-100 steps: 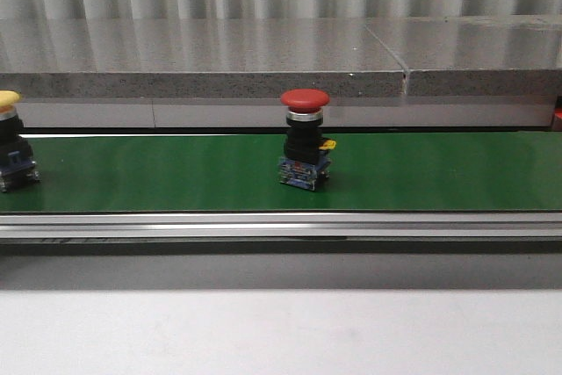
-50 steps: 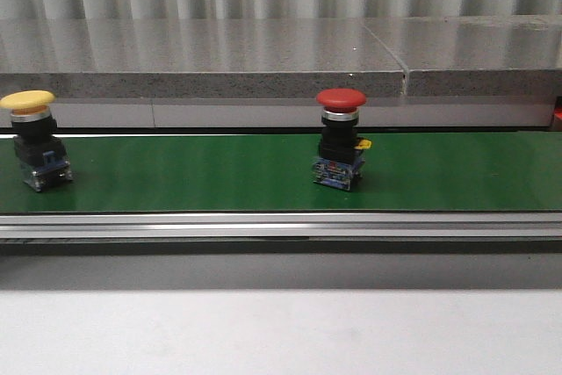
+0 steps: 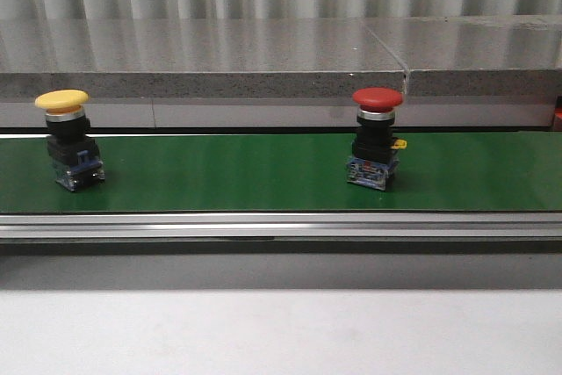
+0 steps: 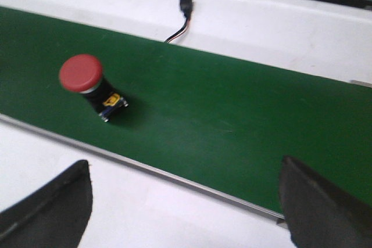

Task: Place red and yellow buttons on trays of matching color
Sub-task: 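Lower the right gripper over the red button arriving on the belt, then grasp the red button with the right gripper and lift it, then lower the red button into the red tray and open the right gripper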

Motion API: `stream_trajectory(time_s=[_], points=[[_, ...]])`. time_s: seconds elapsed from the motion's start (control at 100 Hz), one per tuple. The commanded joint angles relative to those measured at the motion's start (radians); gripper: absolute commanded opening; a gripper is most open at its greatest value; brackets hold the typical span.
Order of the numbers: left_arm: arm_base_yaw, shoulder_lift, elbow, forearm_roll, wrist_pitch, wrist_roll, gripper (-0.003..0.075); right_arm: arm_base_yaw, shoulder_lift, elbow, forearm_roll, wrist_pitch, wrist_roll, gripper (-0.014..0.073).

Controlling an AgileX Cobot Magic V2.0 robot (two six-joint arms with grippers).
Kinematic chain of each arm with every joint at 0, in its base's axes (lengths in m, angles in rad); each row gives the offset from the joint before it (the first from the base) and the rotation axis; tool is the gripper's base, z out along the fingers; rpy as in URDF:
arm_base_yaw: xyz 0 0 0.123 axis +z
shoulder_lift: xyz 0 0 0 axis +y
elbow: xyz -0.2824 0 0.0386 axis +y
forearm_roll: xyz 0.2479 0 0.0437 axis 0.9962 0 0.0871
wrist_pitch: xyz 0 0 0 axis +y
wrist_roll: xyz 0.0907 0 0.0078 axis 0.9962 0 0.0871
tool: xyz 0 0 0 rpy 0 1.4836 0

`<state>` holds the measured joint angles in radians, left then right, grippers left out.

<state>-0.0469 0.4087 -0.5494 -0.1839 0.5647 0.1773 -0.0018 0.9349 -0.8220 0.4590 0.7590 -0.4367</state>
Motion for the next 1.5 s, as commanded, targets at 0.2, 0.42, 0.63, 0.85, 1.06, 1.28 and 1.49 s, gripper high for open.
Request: stream_trajectory(time_s=[0.2, 0.42, 0.63, 0.85, 1.06, 1.28, 1.49], points=[[-0.008, 0.004, -0.026, -0.019, -0.079, -0.005, -0.002, 0.163, 0.186, -0.03, 0.039, -0.134, -0.083, 0.0643], [-0.008, 0.004, -0.026, -0.019, -0.079, -0.005, -0.002, 0.219, 0.319, -0.068, 0.04, -0.139, -0.083, 0.0643], [-0.008, 0.004, -0.026, -0.019, -0.079, -0.005, -0.002, 0.224, 0.429, -0.154, 0.041, -0.171, -0.083, 0.0643], [-0.008, 0.004, -0.026, -0.019, -0.079, -0.005, -0.002, 0.224, 0.541, -0.2, 0.04, -0.202, -0.083, 0.0521], [-0.008, 0.004, -0.026, -0.019, -0.079, -0.005, -0.002, 0.224, 0.56, -0.215, 0.04, -0.183, -0.079, 0.0191], [-0.008, 0.004, -0.026, -0.019, -0.079, -0.005, -0.002, 0.176, 0.548, -0.344, 0.031, -0.034, -0.073, 0.016], [-0.008, 0.004, -0.026, -0.019, -0.079, -0.005, -0.002, -0.028, 0.548, -0.535, -0.033, 0.068, 0.02, 0.016]])
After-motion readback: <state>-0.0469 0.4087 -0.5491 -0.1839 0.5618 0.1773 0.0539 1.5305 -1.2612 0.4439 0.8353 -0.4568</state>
